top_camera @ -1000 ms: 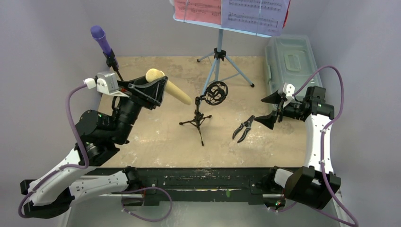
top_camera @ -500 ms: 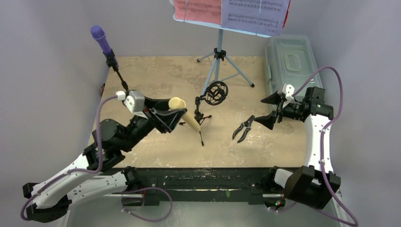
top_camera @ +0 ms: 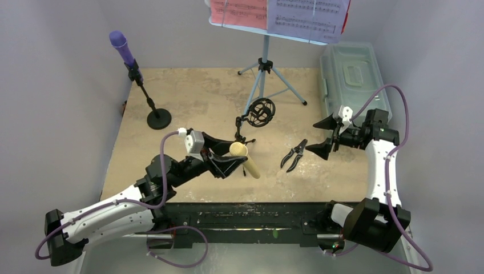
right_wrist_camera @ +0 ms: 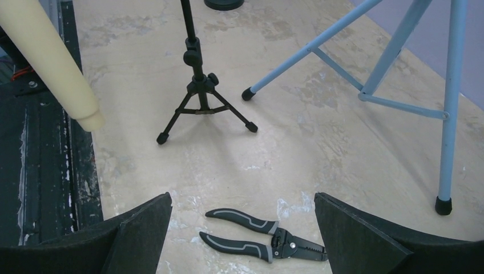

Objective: Pack up the instrument practice props
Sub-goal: Place the microphone at the center of the board, then pick up the microphone stand at the center of the board.

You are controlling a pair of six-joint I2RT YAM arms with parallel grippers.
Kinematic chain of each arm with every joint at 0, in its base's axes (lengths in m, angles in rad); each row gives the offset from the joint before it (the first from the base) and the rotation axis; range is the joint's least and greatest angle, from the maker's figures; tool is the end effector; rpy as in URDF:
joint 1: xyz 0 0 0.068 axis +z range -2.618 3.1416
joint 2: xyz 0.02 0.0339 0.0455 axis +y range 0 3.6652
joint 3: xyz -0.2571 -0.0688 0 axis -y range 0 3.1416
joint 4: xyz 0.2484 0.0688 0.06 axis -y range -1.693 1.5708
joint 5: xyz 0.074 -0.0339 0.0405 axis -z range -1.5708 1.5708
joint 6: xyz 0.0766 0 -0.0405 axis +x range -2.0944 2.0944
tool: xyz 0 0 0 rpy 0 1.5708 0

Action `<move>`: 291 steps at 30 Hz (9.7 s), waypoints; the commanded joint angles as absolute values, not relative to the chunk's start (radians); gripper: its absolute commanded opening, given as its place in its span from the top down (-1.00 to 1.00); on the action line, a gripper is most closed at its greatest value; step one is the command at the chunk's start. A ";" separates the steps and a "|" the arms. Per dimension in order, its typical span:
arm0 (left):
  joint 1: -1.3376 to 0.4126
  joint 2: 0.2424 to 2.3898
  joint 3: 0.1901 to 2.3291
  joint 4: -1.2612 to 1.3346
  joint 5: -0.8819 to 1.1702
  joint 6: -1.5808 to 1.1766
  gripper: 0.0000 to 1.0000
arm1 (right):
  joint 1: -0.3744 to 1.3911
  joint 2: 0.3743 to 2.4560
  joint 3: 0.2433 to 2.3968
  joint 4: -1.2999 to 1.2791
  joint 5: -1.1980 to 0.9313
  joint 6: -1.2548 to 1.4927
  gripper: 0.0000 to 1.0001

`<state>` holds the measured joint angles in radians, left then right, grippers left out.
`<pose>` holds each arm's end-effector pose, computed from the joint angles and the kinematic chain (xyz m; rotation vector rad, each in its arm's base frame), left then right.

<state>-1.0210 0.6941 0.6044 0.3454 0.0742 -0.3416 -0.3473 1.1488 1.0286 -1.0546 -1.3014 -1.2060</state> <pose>0.1105 -0.1911 0.3535 0.5359 1.3122 -1.1956 0.2178 -0.0003 0.2907 -1.0348 1.5763 0.7501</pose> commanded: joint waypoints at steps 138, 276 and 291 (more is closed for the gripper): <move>-1.244 0.941 0.251 0.611 -0.537 -0.440 -0.80 | 0.171 1.356 0.782 0.088 0.064 -0.272 1.00; -0.661 1.075 0.432 0.767 0.231 -0.199 -1.00 | -0.107 1.092 0.894 -0.463 -1.290 -0.564 -0.98; -0.645 1.201 0.483 0.879 0.261 -0.108 -0.18 | -0.107 1.091 0.895 -0.469 -1.283 -0.571 -0.98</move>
<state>-0.6548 1.1767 0.4259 0.8242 0.2504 -0.1600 -0.1017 1.1118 0.8967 -0.4603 -1.2743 -0.5549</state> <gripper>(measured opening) 0.697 0.987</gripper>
